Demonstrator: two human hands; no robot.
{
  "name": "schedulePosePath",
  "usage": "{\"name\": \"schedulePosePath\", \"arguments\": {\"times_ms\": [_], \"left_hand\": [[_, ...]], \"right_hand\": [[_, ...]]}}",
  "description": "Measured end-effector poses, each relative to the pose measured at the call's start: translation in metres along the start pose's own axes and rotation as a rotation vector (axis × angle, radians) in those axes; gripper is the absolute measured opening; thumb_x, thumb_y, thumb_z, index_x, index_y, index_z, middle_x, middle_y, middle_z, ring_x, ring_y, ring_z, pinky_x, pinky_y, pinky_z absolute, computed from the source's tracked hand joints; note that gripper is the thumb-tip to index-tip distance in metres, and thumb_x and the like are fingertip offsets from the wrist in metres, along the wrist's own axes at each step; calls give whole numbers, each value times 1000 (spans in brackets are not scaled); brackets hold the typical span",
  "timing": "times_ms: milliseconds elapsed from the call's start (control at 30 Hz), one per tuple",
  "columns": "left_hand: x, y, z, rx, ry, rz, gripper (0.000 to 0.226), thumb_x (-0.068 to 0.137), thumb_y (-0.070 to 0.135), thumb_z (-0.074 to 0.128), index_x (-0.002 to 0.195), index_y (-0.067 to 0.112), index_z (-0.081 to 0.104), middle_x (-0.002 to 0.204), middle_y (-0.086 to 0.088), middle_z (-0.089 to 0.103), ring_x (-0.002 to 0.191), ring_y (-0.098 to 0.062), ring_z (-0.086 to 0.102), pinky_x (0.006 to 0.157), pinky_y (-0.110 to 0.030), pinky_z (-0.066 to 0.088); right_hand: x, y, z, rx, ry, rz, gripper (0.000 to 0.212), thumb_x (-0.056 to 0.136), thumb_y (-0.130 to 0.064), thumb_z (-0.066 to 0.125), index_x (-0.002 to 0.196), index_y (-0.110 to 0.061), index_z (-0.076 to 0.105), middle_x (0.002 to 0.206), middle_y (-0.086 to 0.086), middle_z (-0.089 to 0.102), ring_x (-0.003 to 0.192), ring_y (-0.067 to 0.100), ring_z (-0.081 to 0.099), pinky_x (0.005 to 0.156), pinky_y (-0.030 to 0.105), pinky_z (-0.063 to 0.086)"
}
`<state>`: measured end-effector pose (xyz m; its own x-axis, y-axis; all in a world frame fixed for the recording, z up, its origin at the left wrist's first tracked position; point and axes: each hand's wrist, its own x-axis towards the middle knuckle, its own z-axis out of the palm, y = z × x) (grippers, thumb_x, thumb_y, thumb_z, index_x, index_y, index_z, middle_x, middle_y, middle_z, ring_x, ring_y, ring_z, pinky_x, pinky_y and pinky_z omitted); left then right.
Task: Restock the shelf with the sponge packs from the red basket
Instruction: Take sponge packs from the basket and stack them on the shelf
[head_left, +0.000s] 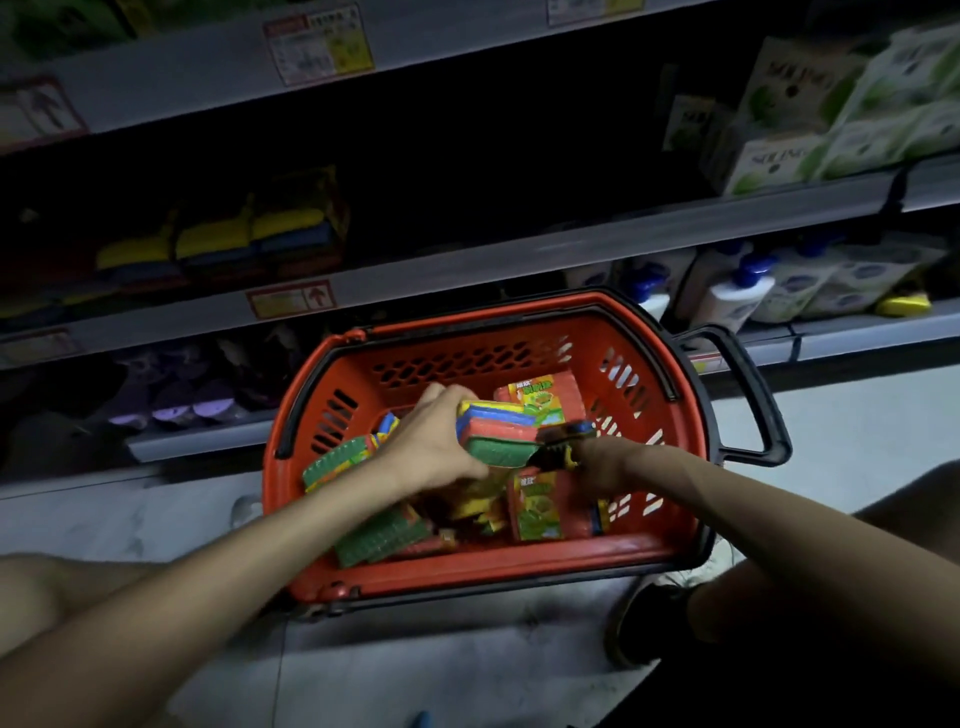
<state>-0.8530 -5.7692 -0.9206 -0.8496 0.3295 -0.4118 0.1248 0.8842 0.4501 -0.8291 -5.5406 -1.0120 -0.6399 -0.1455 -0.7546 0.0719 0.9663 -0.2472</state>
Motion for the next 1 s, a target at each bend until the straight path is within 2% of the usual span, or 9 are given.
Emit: {"name": "schedulePosePath", "arguments": {"times_ms": [100, 267, 367, 433, 567, 667, 767, 900, 1000], "left_hand": [[-19, -11, -26, 74, 44, 218, 80, 65, 10, 83, 134, 29, 48, 123, 11, 43, 111, -12, 53, 83, -24, 43], [-45, -43, -32, 169, 263, 422, 92, 65, -2, 79, 142, 32, 42, 145, 12, 39, 134, -14, 41, 97, -30, 46], [-54, -52, -28, 102, 370, 382, 100, 63, -11, 80, 142, 37, 41, 151, 5, 31, 131, -21, 47, 83, -42, 58], [-57, -50, -29, 136, 402, 389, 104, 62, -11, 79, 142, 41, 37, 153, 2, 28, 124, -23, 50, 72, -40, 60], [-62, -49, -40, 184, 403, 451, 107, 57, -4, 87, 143, 37, 38, 152, -2, 34, 123, -24, 51, 79, -27, 47], [-68, -52, -45, 175, 423, 413, 105, 58, -4, 84, 144, 36, 38, 152, 0, 35, 126, -22, 50, 81, -24, 40], [-69, -50, -52, 143, 477, 402, 105, 57, -4, 81, 144, 35, 37, 151, 1, 36, 134, -24, 46, 86, -32, 50], [-66, -47, -61, 120, 555, 404, 104, 59, -1, 85, 144, 32, 36, 151, -1, 40, 136, -26, 45, 97, -40, 52], [-67, -46, -65, 45, 597, 380, 105, 58, -4, 85, 144, 33, 37, 153, 4, 35, 129, -22, 49, 82, -35, 54]], "right_hand": [[5, 1, 11, 103, 18, -1, 51, 85, -38, 77, 131, -21, 63, 124, 10, 70, 108, 25, 68, 88, 31, 56], [10, 2, 23, 236, 60, 25, 52, 78, -40, 86, 124, -23, 68, 108, 2, 70, 94, 16, 65, 70, 20, 47], [1, -8, 16, 235, 162, 23, 43, 80, -38, 82, 117, -21, 66, 111, 6, 62, 109, 15, 52, 84, 15, 42], [-10, -19, 4, 201, 257, -19, 60, 80, -39, 80, 129, -14, 56, 122, 12, 50, 114, 21, 50, 90, 17, 43], [-43, -46, -28, 295, 395, -134, 78, 75, -39, 88, 138, -14, 50, 111, 4, 48, 110, 20, 51, 95, 28, 49], [-66, -56, -50, 490, 478, -174, 82, 74, -40, 90, 142, -26, 48, 116, -3, 61, 103, 14, 65, 88, 28, 56], [-83, -58, -70, 764, 409, -238, 71, 84, -29, 82, 142, -39, 43, 121, -9, 62, 97, 10, 71, 72, 21, 59], [-90, -55, -91, 1012, 402, -253, 61, 80, -25, 76, 136, -34, 54, 114, 8, 68, 88, 17, 74, 65, 27, 56], [-92, -55, -97, 1077, 428, -292, 50, 79, -30, 66, 128, -35, 61, 119, 8, 70, 95, 18, 75, 76, 34, 59]]}}
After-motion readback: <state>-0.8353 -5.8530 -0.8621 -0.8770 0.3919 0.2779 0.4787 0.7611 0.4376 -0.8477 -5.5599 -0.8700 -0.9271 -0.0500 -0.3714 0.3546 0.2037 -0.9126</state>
